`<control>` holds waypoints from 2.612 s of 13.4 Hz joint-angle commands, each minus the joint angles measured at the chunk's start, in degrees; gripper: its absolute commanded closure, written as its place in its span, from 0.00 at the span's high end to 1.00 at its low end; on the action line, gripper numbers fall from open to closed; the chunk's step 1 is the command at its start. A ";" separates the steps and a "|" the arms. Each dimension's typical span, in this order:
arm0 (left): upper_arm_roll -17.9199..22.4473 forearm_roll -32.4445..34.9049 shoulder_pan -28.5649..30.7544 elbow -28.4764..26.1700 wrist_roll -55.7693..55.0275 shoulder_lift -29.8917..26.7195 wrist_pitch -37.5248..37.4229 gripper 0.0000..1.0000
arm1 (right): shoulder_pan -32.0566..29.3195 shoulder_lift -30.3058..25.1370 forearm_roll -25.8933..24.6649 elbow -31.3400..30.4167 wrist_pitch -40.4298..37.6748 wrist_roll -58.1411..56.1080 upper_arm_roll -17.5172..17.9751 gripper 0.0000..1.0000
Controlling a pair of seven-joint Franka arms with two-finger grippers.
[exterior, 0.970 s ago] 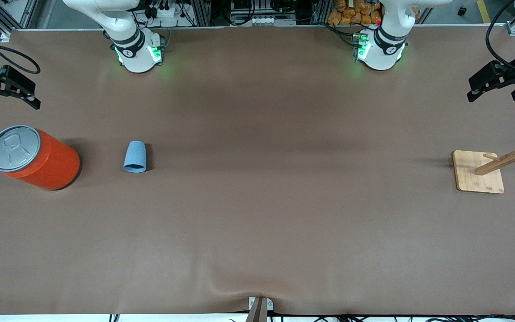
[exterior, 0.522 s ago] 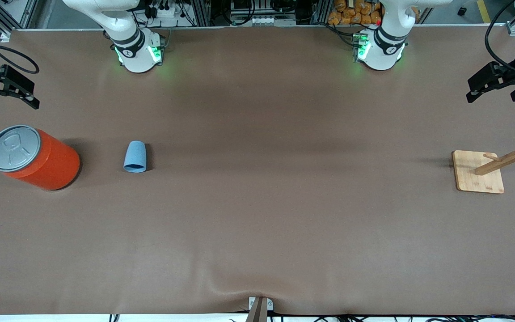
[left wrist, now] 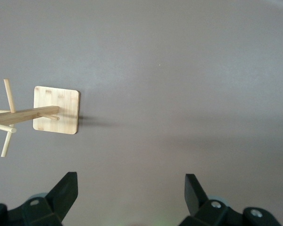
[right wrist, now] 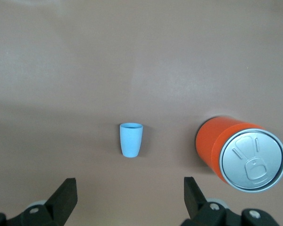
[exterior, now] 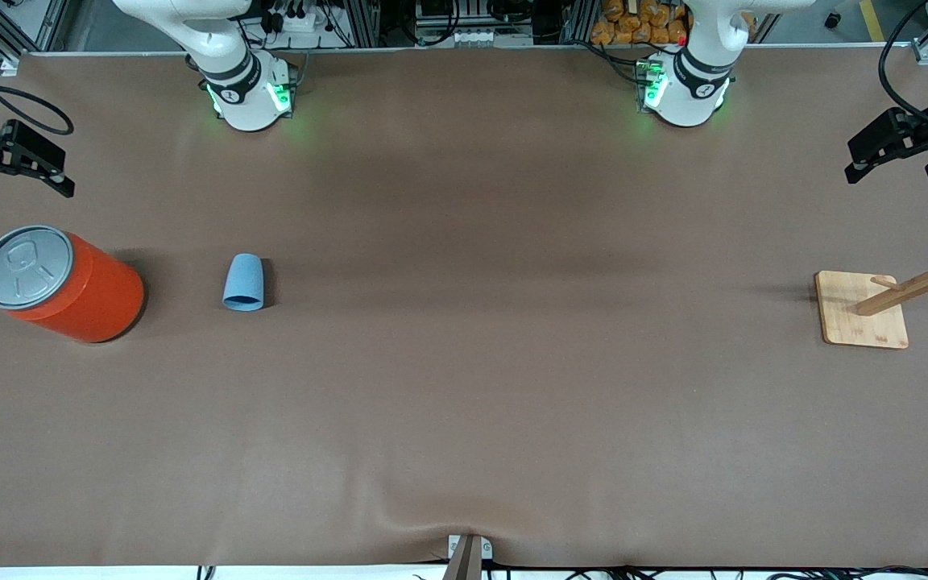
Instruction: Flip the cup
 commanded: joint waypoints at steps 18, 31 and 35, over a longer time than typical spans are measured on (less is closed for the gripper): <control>-0.64 1.31 -0.04 0.57 0.25 -0.64 -3.72 1.00 | 5.53 5.96 0.88 -23.98 11.16 15.48 0.67 1.00; -0.47 0.34 0.05 0.66 0.60 0.85 -2.49 1.00 | 5.54 12.87 0.88 -49.42 52.84 9.96 0.58 1.00; -0.47 0.43 0.22 0.57 0.77 2.17 -0.21 1.00 | 3.96 18.15 0.88 -49.51 60.49 2.94 0.49 1.00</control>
